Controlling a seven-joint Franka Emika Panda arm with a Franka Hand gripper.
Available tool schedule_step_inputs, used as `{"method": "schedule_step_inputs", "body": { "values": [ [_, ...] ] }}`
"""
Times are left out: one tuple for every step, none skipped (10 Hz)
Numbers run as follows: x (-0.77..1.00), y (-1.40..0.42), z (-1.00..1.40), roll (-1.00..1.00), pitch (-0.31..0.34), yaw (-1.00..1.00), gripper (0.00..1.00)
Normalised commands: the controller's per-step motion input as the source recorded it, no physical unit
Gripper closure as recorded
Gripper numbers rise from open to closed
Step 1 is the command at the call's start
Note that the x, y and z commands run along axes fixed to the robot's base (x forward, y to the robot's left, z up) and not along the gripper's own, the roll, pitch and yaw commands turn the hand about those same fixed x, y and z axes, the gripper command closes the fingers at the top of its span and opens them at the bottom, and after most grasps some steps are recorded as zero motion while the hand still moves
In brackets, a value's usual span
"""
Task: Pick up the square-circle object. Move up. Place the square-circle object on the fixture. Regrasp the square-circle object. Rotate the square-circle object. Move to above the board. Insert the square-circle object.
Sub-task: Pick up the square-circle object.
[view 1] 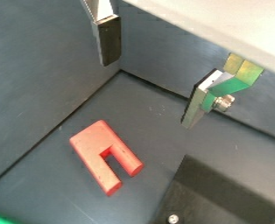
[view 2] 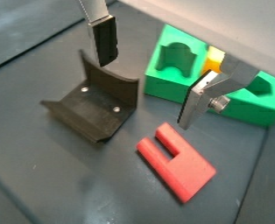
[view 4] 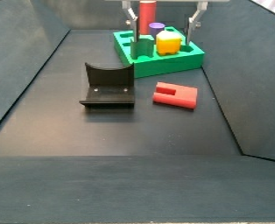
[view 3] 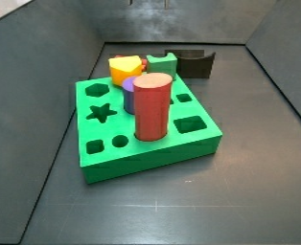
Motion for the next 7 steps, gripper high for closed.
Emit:
{"method": "schedule_step_inputs", "body": {
  "values": [
    [0.00,0.00,-0.17,0.00,0.000,-1.00,0.00],
    [0.00,0.00,-0.25,0.00,0.000,-1.00,0.00],
    [0.00,0.00,-0.36,0.00,-0.003,-1.00,0.00],
    [0.00,0.00,-0.41,0.00,-0.006,-1.00,0.00],
    [0.00,0.00,-0.41,0.00,-0.004,-1.00,0.00],
    [0.00,0.00,-0.41,0.00,-0.004,-1.00,0.00],
    [0.00,0.00,-0.47,0.00,-0.006,-1.00,0.00]
  ]
}}
